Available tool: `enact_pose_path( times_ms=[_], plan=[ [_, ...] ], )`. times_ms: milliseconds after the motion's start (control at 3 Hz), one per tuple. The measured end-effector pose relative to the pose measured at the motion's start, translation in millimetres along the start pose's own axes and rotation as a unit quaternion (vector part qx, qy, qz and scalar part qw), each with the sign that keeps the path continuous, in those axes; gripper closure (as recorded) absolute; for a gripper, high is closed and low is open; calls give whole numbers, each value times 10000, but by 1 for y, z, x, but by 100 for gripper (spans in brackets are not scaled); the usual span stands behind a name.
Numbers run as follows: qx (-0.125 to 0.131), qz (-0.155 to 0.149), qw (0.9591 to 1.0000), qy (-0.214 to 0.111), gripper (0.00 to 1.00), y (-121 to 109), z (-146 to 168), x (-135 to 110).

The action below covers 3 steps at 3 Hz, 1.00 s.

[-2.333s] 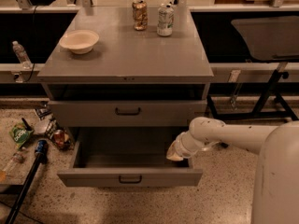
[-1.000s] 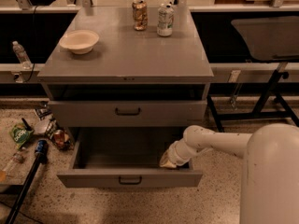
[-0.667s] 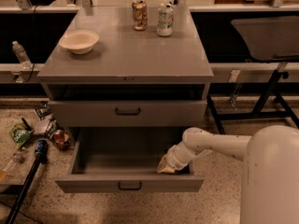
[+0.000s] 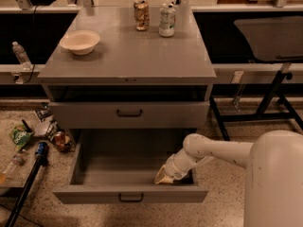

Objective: Open middle drawer

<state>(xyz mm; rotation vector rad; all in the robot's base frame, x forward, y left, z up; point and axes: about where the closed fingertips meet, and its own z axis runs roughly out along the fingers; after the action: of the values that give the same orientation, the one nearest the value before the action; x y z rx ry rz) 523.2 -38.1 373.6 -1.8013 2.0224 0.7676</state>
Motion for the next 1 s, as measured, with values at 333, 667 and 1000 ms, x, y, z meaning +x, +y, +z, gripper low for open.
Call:
enact_pose_path(
  times_ms=[333,667,1000],
  plan=[
    [-87,22,9999,-56,100,3,2,-2],
    [140,-124,9998,-100,100,-6,-10,-10],
    [641,-239,9976,-106,100,-16,-41,-16]
  ],
)
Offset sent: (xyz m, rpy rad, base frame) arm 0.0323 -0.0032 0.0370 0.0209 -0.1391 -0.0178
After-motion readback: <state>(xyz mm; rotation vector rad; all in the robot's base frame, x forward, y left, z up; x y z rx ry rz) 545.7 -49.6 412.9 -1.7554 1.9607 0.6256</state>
